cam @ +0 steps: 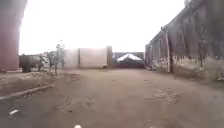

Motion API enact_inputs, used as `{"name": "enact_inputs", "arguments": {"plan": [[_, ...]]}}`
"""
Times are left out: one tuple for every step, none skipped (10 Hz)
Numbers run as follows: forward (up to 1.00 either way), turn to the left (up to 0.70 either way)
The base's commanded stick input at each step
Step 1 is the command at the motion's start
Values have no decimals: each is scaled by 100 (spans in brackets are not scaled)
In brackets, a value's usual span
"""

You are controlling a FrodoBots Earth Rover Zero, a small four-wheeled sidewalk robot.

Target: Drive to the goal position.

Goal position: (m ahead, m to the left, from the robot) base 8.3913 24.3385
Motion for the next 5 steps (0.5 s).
{"name": "enact_inputs", "arguments": {"plan": [[100,2],[100,2],[100,2],[100,2],[100,2]]}}
